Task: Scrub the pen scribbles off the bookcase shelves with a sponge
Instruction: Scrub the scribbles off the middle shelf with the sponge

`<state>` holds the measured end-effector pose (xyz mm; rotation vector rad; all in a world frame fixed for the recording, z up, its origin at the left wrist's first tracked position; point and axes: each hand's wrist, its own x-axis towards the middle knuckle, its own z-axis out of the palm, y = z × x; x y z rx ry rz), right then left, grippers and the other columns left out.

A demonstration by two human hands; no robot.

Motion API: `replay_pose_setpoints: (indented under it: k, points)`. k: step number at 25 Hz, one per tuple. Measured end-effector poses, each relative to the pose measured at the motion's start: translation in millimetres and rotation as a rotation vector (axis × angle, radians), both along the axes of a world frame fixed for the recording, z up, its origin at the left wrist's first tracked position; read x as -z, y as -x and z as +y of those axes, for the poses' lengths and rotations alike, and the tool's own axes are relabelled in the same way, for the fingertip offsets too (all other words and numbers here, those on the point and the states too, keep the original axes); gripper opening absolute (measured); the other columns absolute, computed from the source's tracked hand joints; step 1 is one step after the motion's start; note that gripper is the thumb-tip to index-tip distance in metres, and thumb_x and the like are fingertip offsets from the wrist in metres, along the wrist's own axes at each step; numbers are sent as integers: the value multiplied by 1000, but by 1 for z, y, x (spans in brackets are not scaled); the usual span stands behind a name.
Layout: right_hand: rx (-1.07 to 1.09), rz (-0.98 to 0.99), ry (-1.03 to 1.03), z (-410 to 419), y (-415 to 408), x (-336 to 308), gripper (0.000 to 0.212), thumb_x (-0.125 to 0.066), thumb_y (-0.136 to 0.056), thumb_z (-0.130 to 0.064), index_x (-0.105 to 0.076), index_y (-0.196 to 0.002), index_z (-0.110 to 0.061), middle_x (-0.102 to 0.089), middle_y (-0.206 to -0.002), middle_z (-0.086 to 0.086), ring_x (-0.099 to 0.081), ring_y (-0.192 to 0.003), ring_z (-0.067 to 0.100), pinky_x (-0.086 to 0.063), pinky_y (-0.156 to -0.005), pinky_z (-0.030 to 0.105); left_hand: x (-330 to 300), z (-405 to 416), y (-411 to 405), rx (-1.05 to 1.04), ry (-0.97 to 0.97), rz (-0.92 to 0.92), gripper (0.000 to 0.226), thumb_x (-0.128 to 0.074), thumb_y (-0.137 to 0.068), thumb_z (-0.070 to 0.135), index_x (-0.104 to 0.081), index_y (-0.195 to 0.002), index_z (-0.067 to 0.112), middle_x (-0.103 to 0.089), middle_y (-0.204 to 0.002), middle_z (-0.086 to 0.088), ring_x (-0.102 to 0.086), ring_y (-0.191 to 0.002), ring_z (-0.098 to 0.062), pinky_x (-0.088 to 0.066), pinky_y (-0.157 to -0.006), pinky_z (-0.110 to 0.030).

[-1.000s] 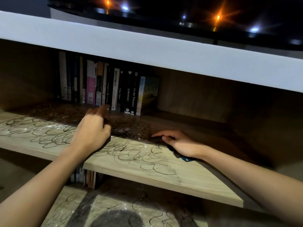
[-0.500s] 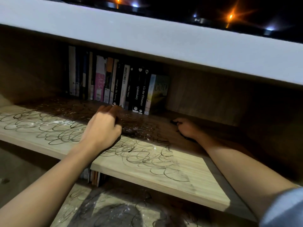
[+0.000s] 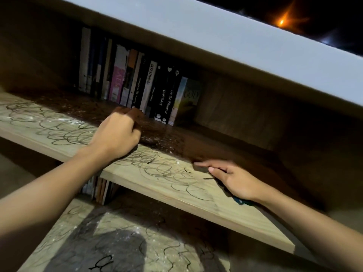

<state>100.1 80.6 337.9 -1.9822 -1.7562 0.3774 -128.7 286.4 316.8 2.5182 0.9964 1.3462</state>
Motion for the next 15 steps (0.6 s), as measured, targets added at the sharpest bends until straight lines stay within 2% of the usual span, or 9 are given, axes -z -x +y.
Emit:
replay_pose_setpoints:
  k: [2,4,5,7,8,9,11,12,15]
  points:
    - [126,-65,-28,27,-19,1,39,-37,-103,-18,-59,-114,-49,-65,-123,6,-63,-80,22,-49,-67,26,0,2,0,-7,-2,18,20,-55,-79,8,-53,-97,15,-59,-100,-18,-51,-100,-39,-48,-76,-41]
    - [131,-184,-15,43,-18,2,39,-36,-103,-15,-57,-125,-40,-51,-141,-6,-61,-92,10,-42,-67,8,1,2,0,-21,-11,30,20,-55,-80,9,-54,-99,13,-59,-99,-19,-51,-101,-39,-48,-75,-41]
    - [106,-214,-12,47,-15,6,40,-35,-103,-15,-55,-130,-36,-48,-143,-9,-60,-103,11,-43,-75,9,1,1,0,-22,-20,29,19,-55,-80,9,-54,-99,14,-59,-98,-19,-51,-100,-40,-47,-74,-41]
    - [22,-225,13,42,6,4,40,-35,-103,-18,-51,-134,-38,-48,-142,-12,-55,-119,19,-44,-97,26,1,0,0,-4,-20,14,17,-55,-80,10,-54,-96,17,-58,-97,-18,-52,-98,-39,-46,-73,-40]
    - [-47,-210,45,30,14,0,40,-36,-103,-20,-51,-133,-42,-48,-139,-20,-58,-114,18,-45,-96,31,0,0,-1,11,-15,4,17,-55,-81,9,-51,-93,20,-58,-96,-17,-51,-97,-38,-44,-72,-39]
    - [-111,-167,67,15,17,-2,40,-37,-103,-21,-51,-131,-46,-49,-131,-32,-64,-97,17,-50,-85,32,0,-1,-1,24,-13,-5,19,-55,-80,8,-48,-89,23,-57,-95,-17,-51,-96,-38,-42,-71,-39]
    - [-123,-117,85,5,2,-6,40,-36,-103,-19,-53,-128,-46,-54,-100,-45,-56,-58,13,-46,-56,23,-1,-2,0,21,-15,-18,22,-56,-80,7,-45,-87,24,-56,-93,-18,-50,-96,-38,-40,-71,-39]
    - [-50,-107,67,9,-11,-7,40,-35,-104,-17,-54,-129,-42,-55,-98,-42,-54,-57,8,-42,-55,19,-2,-3,-1,12,-16,-16,21,-56,-80,7,-46,-88,23,-56,-93,-18,-50,-96,-38,-40,-71,-39]
    - [180,-189,33,47,-26,-6,41,-34,-104,-13,-54,-133,-32,-55,-125,-14,-59,-92,4,-39,-64,4,-1,-5,-1,-29,-3,31,16,-56,-81,8,-51,-95,15,-56,-97,-19,-50,-99,-39,-41,-73,-39]
